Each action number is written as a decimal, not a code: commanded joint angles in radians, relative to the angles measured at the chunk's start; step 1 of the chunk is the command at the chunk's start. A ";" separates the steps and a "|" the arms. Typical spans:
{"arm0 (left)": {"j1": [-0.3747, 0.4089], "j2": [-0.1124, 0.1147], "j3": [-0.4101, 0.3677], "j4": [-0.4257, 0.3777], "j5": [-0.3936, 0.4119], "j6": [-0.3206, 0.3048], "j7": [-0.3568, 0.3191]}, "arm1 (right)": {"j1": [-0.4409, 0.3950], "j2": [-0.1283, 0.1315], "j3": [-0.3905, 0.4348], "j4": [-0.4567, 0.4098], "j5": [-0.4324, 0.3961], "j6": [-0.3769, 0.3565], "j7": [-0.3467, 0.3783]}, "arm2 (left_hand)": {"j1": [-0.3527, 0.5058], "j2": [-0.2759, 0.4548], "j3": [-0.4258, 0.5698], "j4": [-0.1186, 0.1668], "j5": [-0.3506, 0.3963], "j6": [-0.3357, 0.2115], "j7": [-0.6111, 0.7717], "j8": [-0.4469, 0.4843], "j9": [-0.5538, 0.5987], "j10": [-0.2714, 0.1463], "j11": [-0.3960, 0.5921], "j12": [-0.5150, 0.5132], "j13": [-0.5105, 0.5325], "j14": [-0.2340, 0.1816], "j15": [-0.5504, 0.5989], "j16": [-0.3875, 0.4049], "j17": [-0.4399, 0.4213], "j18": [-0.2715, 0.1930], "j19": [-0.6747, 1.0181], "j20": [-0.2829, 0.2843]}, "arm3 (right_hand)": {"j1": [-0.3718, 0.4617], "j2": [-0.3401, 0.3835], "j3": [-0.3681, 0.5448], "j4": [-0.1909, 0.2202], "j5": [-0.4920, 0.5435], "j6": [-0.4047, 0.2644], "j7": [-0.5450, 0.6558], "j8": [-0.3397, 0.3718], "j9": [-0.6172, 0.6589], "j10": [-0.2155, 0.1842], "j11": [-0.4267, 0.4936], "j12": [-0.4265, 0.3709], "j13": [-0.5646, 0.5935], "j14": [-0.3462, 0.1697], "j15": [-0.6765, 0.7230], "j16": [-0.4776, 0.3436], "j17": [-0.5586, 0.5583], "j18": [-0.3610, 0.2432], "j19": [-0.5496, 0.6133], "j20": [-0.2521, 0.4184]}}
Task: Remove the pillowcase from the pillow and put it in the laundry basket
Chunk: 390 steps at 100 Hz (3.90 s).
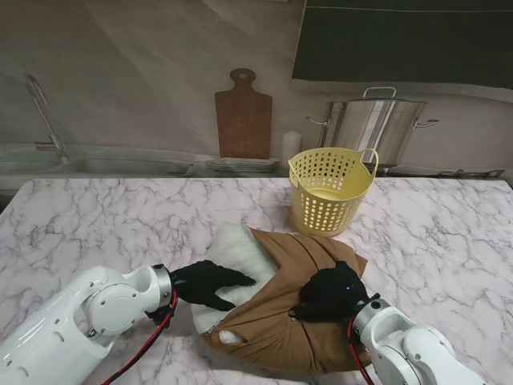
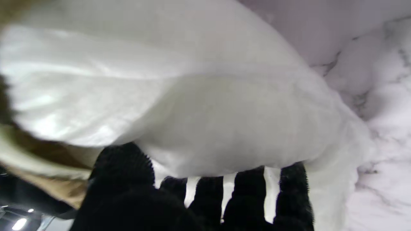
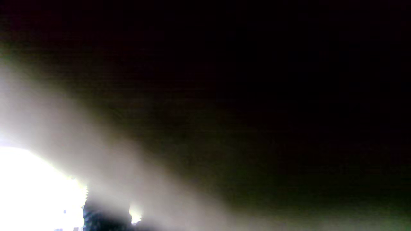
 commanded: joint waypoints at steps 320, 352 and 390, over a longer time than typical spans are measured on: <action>-0.444 -0.018 0.477 0.348 -0.280 0.303 -0.140 | 0.125 -0.020 -0.205 0.018 0.262 -0.175 -0.066 | 0.119 0.026 0.013 0.021 -0.045 -0.029 -0.017 -0.042 -0.057 -0.024 -0.013 -0.020 -0.014 0.030 -0.013 0.005 -0.007 0.012 0.206 0.017 | 0.078 -0.395 0.502 -0.047 -0.064 0.046 0.336 0.275 -0.266 -0.005 0.075 0.171 -0.189 0.082 0.040 -0.023 -0.278 0.093 -0.369 -0.262; -0.463 -0.019 0.504 0.360 -0.292 0.312 -0.142 | 0.157 -0.032 -0.227 0.088 0.608 -0.386 -0.010 | 0.123 0.031 0.013 0.021 -0.044 -0.034 -0.017 -0.042 -0.056 -0.027 -0.012 -0.020 -0.013 0.034 -0.011 0.005 -0.006 0.013 0.207 0.019 | 0.229 -0.533 0.706 -0.003 -0.174 0.009 0.403 0.418 0.153 -0.089 0.047 0.207 0.106 0.011 0.069 0.077 -0.113 0.024 -0.240 -0.272; -0.462 -0.014 0.492 0.354 -0.278 0.322 -0.154 | 0.129 0.005 -0.187 0.053 0.725 -0.385 0.178 | 0.124 0.033 0.012 0.020 -0.044 -0.036 -0.018 -0.042 -0.055 -0.029 -0.012 -0.020 -0.014 0.035 -0.012 0.004 -0.005 0.014 0.207 0.019 | 0.333 -0.389 0.748 -0.042 -0.241 0.016 0.008 -0.183 0.067 -0.111 0.136 0.339 0.017 0.015 0.068 0.187 -0.158 -0.011 -0.252 -0.261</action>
